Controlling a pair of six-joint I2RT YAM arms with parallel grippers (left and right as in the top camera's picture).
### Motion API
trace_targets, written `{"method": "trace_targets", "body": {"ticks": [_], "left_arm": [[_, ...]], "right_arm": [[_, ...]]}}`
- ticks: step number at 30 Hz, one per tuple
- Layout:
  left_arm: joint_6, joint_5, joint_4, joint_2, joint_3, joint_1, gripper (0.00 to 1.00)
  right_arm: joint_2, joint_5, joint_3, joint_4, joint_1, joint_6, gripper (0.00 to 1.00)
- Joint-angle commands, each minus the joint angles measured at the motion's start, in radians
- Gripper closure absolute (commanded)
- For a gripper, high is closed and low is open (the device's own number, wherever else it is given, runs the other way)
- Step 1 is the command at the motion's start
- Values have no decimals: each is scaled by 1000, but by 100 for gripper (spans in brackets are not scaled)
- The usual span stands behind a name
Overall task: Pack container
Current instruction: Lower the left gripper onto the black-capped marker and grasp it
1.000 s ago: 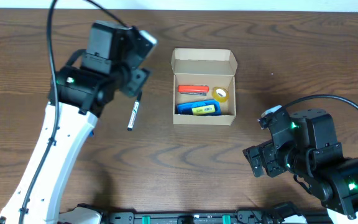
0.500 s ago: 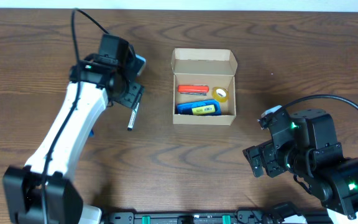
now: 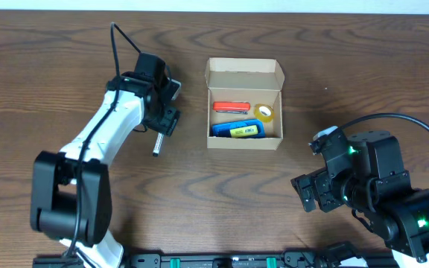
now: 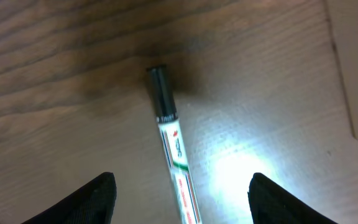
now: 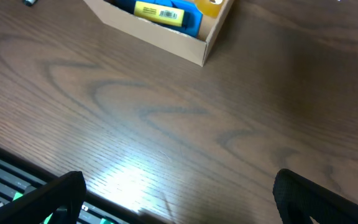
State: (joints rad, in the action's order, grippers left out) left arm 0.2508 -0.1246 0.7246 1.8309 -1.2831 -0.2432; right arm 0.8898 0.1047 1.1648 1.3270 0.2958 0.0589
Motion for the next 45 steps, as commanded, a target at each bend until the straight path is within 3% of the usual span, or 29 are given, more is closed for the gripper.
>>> {"method": "trace_targets", "body": {"ticks": [1, 10, 21, 30, 39, 45], "left_arm": [[-20, -7, -26, 56, 9, 3, 31], [-21, -7, -98, 143, 9, 3, 32], [-21, -6, -128, 189, 11, 3, 46], [-24, -6, -127, 196, 11, 3, 74], [-103, -7, -118, 190, 10, 3, 93], [-106, 5, -94, 112, -17, 3, 94]], "right_arm": [[-2, 4, -3, 1, -7, 2, 1], [-2, 4, -3, 1, -7, 2, 1], [-2, 4, -3, 1, -7, 2, 1], [-2, 4, -3, 1, -7, 2, 1], [-2, 4, -3, 1, -7, 2, 1], [-2, 4, -3, 1, -7, 2, 1]]}}
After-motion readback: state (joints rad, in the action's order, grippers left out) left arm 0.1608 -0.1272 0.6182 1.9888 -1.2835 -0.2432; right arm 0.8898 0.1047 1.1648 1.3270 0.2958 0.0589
